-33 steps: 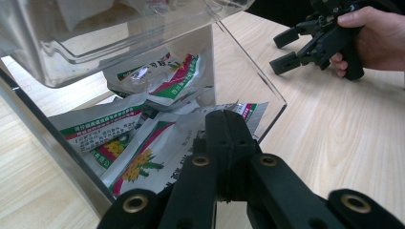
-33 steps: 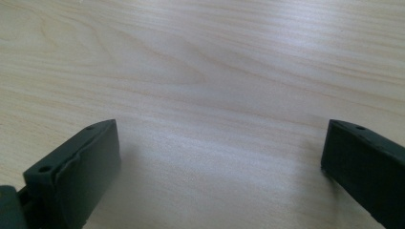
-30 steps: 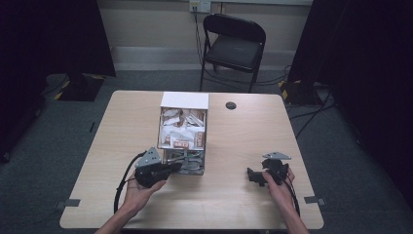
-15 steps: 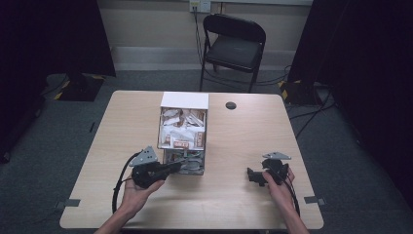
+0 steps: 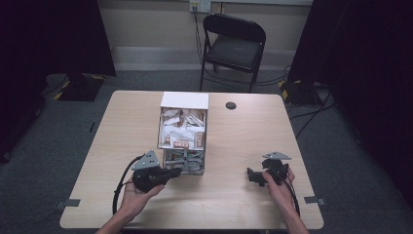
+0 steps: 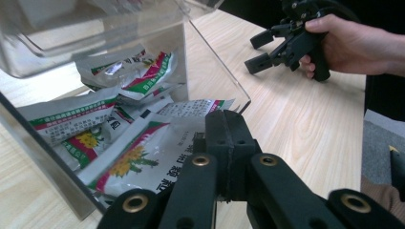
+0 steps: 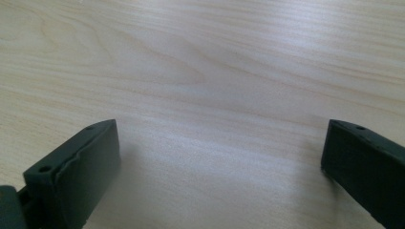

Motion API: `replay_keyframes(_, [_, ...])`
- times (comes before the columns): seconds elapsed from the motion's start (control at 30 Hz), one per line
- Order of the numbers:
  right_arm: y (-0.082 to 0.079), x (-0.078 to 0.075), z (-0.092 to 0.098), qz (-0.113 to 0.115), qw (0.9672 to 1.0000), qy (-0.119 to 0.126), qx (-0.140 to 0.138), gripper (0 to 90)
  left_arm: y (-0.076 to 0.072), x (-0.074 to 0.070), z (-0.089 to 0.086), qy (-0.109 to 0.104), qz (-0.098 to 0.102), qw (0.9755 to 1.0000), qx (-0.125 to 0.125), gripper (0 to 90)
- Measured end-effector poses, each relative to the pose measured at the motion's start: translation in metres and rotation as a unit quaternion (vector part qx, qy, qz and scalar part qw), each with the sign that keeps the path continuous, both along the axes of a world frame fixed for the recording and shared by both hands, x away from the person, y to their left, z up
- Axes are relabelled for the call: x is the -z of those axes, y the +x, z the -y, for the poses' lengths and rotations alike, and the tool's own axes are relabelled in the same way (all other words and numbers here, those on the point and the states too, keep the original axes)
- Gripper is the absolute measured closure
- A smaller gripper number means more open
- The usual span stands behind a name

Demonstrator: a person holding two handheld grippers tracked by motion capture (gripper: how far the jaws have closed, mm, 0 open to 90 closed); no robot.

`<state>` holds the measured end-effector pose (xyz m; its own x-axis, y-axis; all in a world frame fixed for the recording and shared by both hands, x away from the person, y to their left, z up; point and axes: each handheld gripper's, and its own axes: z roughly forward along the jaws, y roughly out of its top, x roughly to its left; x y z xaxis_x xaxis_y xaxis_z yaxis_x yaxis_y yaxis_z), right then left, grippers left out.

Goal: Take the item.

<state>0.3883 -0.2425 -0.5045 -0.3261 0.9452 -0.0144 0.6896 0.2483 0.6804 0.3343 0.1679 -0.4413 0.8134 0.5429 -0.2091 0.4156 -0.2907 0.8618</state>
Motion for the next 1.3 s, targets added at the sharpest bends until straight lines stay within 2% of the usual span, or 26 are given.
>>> replay_keyframes(0.1, [0.000,0.000,0.000,0.000,1.0000,0.000,0.000,0.0,0.001,0.001,0.002,0.008,0.000,1.0000,0.002,90.0])
replay_keyframes(0.27, [0.000,0.000,0.000,0.000,1.0000,0.000,0.000,0.0,0.002,0.002,0.002,0.007,-0.002,1.0000,0.002,90.0])
replay_keyframes(0.57, [0.000,0.000,0.000,0.000,1.0000,0.000,0.000,0.0,-0.001,-0.006,-0.006,-0.027,-0.008,0.9996,-0.003,90.0])
replay_keyframes(0.7, [0.000,0.000,0.000,0.000,1.0000,0.000,0.000,0.0,-0.001,-0.011,-0.010,-0.030,-0.006,0.9995,-0.004,90.0])
replay_keyframes(1.3, [0.000,0.000,0.000,0.000,1.0000,0.000,0.000,0.0,-0.004,-0.024,-0.023,-0.069,-0.006,0.9975,-0.015,90.0])
